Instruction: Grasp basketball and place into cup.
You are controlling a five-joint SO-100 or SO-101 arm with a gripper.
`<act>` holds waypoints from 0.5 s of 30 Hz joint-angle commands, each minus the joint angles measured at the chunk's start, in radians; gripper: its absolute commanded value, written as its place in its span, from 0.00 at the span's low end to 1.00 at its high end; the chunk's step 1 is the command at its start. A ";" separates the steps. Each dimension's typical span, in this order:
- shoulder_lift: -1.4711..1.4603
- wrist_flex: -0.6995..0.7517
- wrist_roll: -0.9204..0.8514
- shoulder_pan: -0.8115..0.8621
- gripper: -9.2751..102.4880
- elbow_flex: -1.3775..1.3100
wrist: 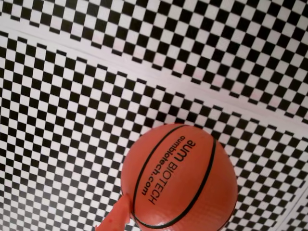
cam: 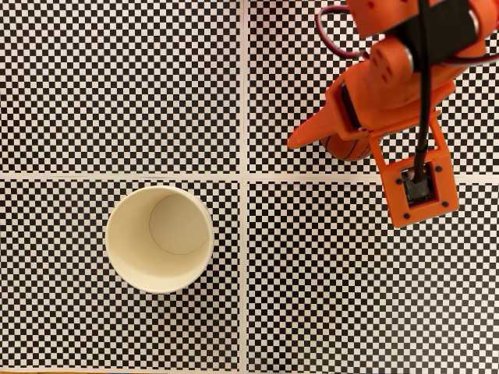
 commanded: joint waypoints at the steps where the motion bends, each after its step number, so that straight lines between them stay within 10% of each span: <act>1: 0.009 -0.006 0.005 0.011 0.48 0.008; 15: 0.000 -0.057 0.011 0.020 0.47 0.051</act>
